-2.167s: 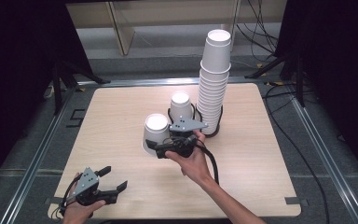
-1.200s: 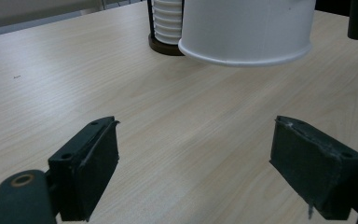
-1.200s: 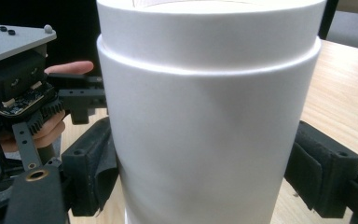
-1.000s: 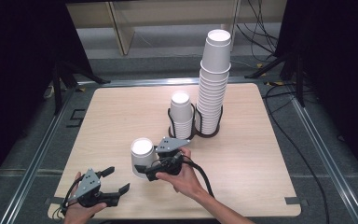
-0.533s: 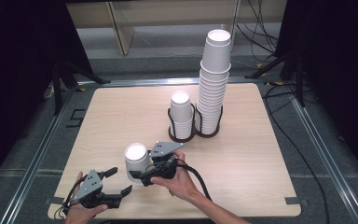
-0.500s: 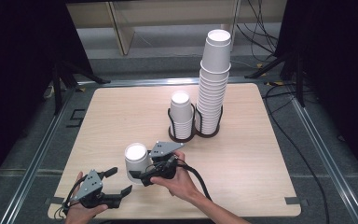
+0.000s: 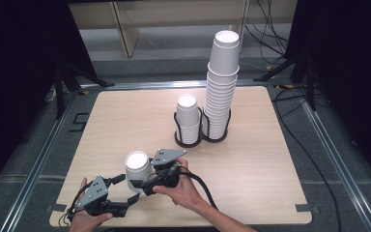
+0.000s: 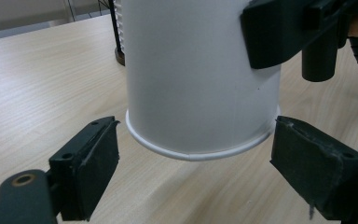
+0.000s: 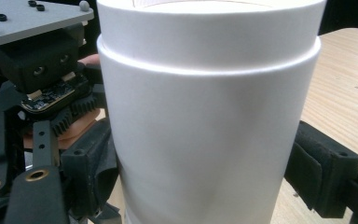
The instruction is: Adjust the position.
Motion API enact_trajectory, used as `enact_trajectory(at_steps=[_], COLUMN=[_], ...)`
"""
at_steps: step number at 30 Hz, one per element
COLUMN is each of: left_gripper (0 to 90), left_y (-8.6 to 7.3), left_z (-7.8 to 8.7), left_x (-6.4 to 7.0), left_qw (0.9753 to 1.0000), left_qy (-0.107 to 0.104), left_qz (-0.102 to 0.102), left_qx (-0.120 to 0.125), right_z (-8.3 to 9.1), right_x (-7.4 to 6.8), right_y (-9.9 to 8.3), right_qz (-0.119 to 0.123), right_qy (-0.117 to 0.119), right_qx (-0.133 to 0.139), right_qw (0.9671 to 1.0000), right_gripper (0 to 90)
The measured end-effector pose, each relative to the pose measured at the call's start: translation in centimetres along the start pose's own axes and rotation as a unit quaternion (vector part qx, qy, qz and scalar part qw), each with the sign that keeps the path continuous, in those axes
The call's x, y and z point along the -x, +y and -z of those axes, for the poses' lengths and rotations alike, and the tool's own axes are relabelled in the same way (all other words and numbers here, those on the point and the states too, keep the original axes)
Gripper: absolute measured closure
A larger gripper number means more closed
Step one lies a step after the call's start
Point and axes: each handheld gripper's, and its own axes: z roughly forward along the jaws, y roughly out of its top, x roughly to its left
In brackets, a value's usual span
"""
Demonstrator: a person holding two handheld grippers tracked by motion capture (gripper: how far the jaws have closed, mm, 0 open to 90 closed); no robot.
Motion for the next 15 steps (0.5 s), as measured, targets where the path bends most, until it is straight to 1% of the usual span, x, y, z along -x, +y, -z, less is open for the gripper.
enact_trajectory(at_steps=[1, 2, 3, 4, 5, 6, 7, 9, 10, 11, 12, 13, 14, 15], left_gripper=[14.7, 14.6, 14.5, 14.4, 14.4, 13.3, 12.2, 9.4, 7.8, 6.4, 5.6, 4.8, 3.5, 2.9], left_y=[0.0, 0.1, 0.1, 0.0, 0.0, 0.0, 0.1, 0.1, 0.1, 0.1, 0.1, 0.1, 0.1, 0.1], left_z=[0.0, 0.1, 0.1, 0.0, 0.0, -0.1, -0.1, -0.1, -0.2, -0.2, -0.2, -0.2, -0.2, -0.2], left_x=[0.0, 0.1, 0.1, 0.0, 0.0, 0.0, 0.1, 0.0, -0.1, -0.1, 0.0, 0.0, -0.1, -0.1], left_qw=[1.0, 1.0, 1.0, 0.9999, 0.9999, 0.9997, 0.9995, 0.9995, 0.9993, 0.9993, 0.9991, 0.9991, 0.9989, 0.9989], left_qy=[-0.001, -0.001, -0.001, -0.009, -0.009, -0.014, -0.015, -0.016, -0.019, -0.019, -0.018, -0.018, -0.022, -0.022], left_qz=[0.001, 0.008, 0.008, 0.009, 0.009, 0.015, 0.023, 0.021, 0.025, 0.025, 0.032, 0.032, 0.033, 0.033], left_qx=[0.004, 0.0, 0.0, 0.01, 0.01, 0.012, 0.014, 0.016, 0.018, 0.018, 0.023, 0.023, 0.023, 0.023], right_z=[-0.2, -0.2, -0.2, -0.3, -0.3, -0.4, -0.5, -0.6, -0.7, -0.7, -0.8, -0.8, -0.9, -1.0], right_x=[0.0, -0.1, -0.1, -0.3, -0.3, -0.4, -0.5, -0.6, -0.7, -0.7, -1.0, -1.0, -1.3, -1.3], right_y=[0.0, -0.1, -0.1, 0.0, 0.0, 0.0, 0.1, 0.1, 0.1, 0.1, 0.2, 0.2, 0.3, 0.3], right_qz=[-0.002, 0.008, 0.008, 0.002, 0.002, 0.008, 0.009, 0.006, 0.012, 0.012, 0.01, 0.01, 0.003, 0.005], right_qy=[0.012, 0.002, 0.002, 0.006, 0.006, 0.006, 0.008, 0.01, 0.011, 0.011, 0.015, 0.015, 0.02, 0.025], right_qx=[0.003, 0.004, 0.004, -0.002, -0.002, 0.002, 0.005, 0.009, 0.006, 0.006, 0.004, 0.004, 0.005, 0.009], right_qw=[0.9999, 1.0, 1.0, 1.0, 1.0, 0.9999, 0.9999, 0.9999, 0.9998, 0.9998, 0.9998, 0.9998, 0.9998, 0.9996], right_gripper=[19.4, 19.3, 19.3, 19.3, 19.3, 19.4, 19.4, 19.4, 19.5, 19.5, 19.6, 19.6, 19.6, 19.7])
